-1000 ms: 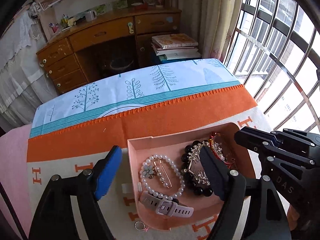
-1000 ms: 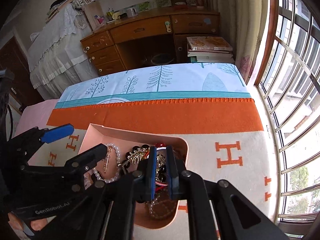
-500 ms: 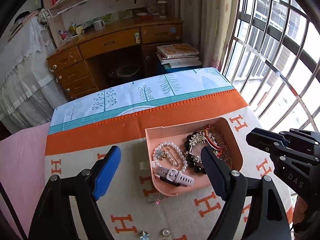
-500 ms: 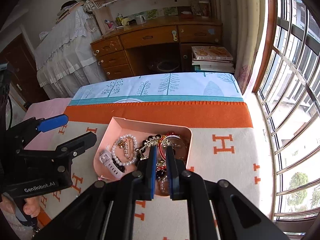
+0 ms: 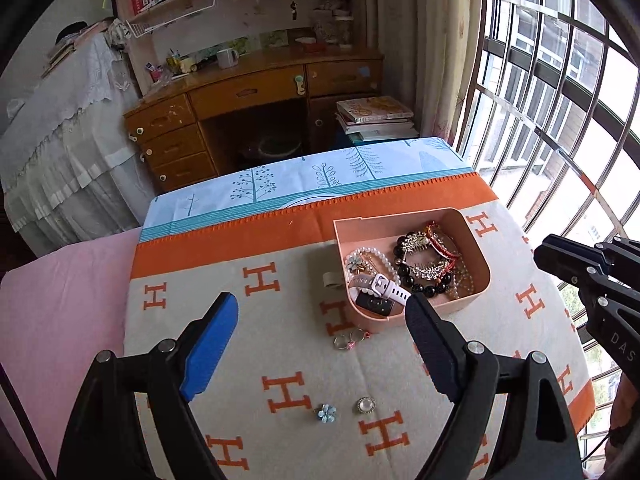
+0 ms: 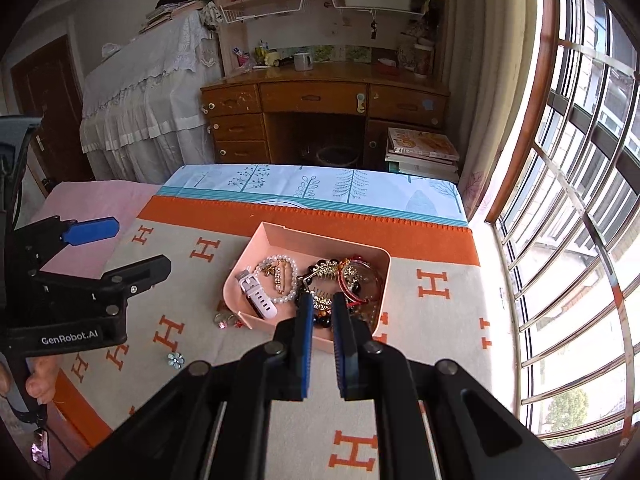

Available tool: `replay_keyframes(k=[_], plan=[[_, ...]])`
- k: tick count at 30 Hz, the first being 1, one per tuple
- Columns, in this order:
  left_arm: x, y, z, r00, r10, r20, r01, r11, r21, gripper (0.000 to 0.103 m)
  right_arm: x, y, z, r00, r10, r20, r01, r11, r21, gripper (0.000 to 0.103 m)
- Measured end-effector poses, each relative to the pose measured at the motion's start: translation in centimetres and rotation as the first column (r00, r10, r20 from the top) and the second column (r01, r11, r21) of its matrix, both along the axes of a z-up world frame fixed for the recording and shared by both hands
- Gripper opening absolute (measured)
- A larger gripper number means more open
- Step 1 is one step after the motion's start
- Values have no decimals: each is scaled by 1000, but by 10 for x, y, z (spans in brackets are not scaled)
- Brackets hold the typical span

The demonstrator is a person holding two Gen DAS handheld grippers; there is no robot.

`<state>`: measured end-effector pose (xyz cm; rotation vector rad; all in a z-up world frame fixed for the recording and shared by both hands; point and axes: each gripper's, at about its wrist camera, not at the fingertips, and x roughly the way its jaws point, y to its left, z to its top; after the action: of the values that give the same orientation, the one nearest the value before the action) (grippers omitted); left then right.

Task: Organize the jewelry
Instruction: 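Move both open tools back toward the flower brooch and round pearl brooch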

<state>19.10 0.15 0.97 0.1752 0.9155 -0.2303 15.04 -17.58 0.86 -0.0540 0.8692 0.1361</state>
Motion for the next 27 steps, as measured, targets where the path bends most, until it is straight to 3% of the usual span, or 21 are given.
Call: replay_keyframes(k=[4,7,9,16,27], plan=[[-14,12,1,1000,7,6,-7,1000,2,84,-14,13,7,999,21,25,-20,1000,-19,14],[-26,23,1,1000,11,15,-11,1000,1,84,-27,24,13,997,27,69,-24,999,-49,35],[-34,28,-1,1000,10,16,-10,1000,-6,84,-35,31,15,995,39,97,-32,997,-75,38],[-57,47,-13,1000,18,9,-18,999,-30,87,-55,51,13,989,79,124,-64,991,-119,38],[-83,67,-48,999,46,-9,-47,997,-56,88,-65,76,-19,988,136,76,-126,984,-122,38]])
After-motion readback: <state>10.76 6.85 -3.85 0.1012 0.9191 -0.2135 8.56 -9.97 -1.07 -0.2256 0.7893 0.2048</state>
